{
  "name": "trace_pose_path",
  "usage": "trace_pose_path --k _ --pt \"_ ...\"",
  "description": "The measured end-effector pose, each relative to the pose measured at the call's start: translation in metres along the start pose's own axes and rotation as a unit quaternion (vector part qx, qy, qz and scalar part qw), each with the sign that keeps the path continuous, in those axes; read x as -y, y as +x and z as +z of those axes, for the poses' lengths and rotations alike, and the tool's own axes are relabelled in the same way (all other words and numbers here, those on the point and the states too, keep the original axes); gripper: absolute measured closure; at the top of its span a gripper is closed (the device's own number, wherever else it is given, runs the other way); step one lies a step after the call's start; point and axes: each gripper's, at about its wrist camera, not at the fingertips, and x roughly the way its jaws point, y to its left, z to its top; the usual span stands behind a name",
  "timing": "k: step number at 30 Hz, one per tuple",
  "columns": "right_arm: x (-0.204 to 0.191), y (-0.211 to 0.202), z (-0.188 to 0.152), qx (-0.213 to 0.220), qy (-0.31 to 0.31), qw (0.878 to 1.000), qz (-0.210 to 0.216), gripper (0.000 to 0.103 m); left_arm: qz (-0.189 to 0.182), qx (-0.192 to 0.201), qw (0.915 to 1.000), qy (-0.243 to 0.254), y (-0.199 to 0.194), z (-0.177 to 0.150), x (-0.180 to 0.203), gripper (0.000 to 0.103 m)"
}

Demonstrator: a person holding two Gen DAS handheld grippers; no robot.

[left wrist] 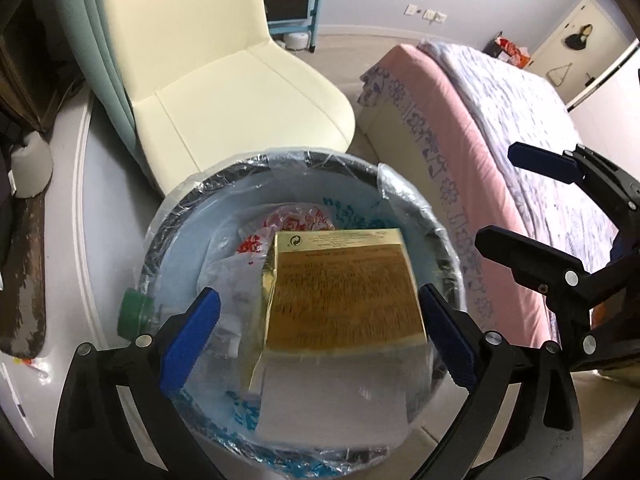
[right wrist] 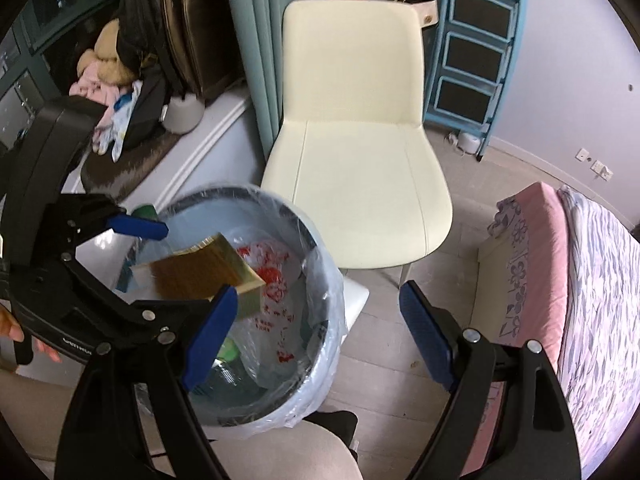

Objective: Collect trash
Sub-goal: 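Lower the gold box into the bin and open the left gripper, then withdraw the left gripper from the bin back toward the table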

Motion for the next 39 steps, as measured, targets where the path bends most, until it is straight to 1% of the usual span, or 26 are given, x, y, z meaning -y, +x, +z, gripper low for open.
trace_pose_path --k 4,6,7,8,10,13,18,23,27,32,35,39 --pt "-0.005 -0.01 -0.002 0.016 0.016 1.0 -0.006 0.023 -0.002 0.012 0.9999 0.011 -0.012 -0.004 0.002 0.007" --pt "-0.01 -0.014 -0.006 0.022 0.021 0.999 -0.014 0.023 -0.008 0.01 0.9998 0.012 -0.013 -0.008 0.0 0.006" --pt "-0.012 -0.016 -0.008 0.022 0.022 0.999 -0.017 0.017 -0.012 0.005 0.9999 0.011 -0.013 -0.011 -0.001 0.006" --pt "-0.015 -0.017 -0.01 0.022 0.023 0.999 -0.019 0.015 -0.013 0.003 0.9999 0.01 -0.014 -0.015 -0.002 0.006" --pt "-0.021 -0.019 -0.014 0.022 0.026 0.999 -0.018 0.015 -0.014 0.003 0.9998 0.014 -0.017 -0.021 -0.001 0.006" --pt "-0.029 -0.022 -0.02 0.02 0.032 0.999 -0.015 0.015 -0.008 0.003 0.9997 0.023 -0.022 -0.031 -0.001 0.006" --pt "-0.042 -0.027 -0.03 0.021 0.041 0.999 -0.014 0.015 -0.002 0.007 0.9997 0.023 -0.033 -0.048 -0.006 0.006" --pt "-0.059 -0.029 -0.04 0.023 0.043 0.999 -0.005 0.015 0.014 0.011 0.9996 0.021 -0.047 -0.069 -0.014 0.006" --pt "-0.081 -0.031 -0.045 0.024 0.033 0.999 0.006 0.015 0.02 0.014 0.9997 0.004 -0.059 -0.09 -0.03 0.006" --pt "-0.113 -0.03 -0.049 0.022 0.01 0.999 0.022 0.015 0.03 0.014 0.9992 -0.024 -0.078 -0.13 -0.056 0.006" --pt "-0.137 -0.027 -0.05 0.016 -0.011 0.999 0.035 0.015 0.04 0.013 0.9983 -0.042 -0.086 -0.157 -0.071 0.006" --pt "-0.175 -0.022 -0.053 0.005 -0.052 0.997 0.053 0.015 0.047 0.005 0.9959 -0.077 -0.093 -0.194 -0.094 0.006"
